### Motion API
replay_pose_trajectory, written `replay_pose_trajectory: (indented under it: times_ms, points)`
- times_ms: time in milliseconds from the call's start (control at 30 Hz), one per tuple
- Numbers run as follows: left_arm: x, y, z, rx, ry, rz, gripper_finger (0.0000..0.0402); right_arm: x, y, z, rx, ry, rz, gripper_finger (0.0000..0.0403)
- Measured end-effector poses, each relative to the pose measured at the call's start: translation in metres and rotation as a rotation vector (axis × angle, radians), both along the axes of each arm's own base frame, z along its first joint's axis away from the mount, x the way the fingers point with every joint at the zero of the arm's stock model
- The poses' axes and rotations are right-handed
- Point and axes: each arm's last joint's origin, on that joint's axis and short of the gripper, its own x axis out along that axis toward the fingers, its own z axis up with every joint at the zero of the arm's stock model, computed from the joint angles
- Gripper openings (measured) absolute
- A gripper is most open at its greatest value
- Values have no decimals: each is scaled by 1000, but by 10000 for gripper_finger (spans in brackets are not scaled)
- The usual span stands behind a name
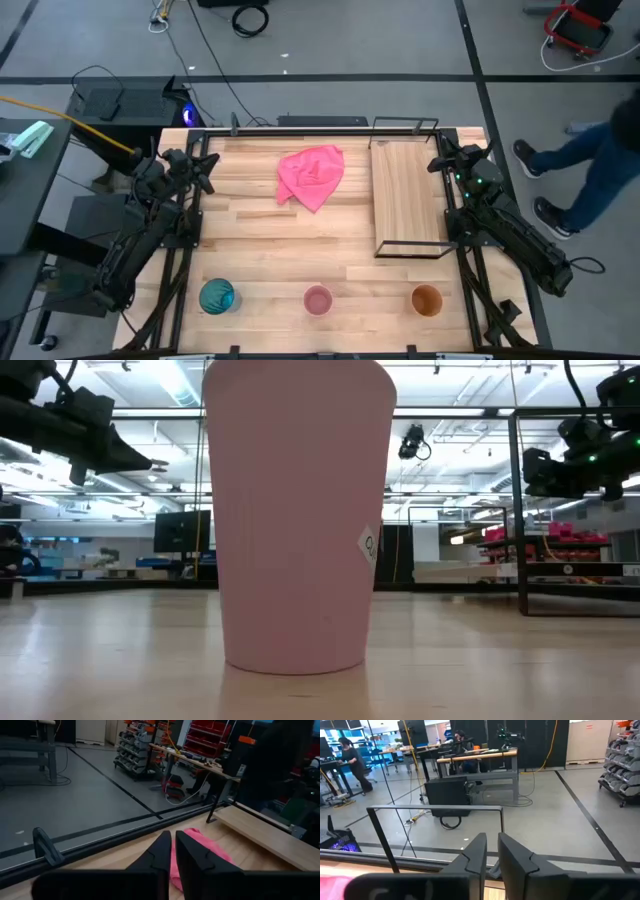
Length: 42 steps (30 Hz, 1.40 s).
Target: Stack small to large cups/mugs on shelf
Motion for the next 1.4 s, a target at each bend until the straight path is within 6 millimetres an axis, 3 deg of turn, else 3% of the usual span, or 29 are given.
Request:
replay_pose_trajectory:
  times_ms: [1400]
  points:
    - [1,4,-2,-34,17,8,30,0,0,0,0,0,0,55]
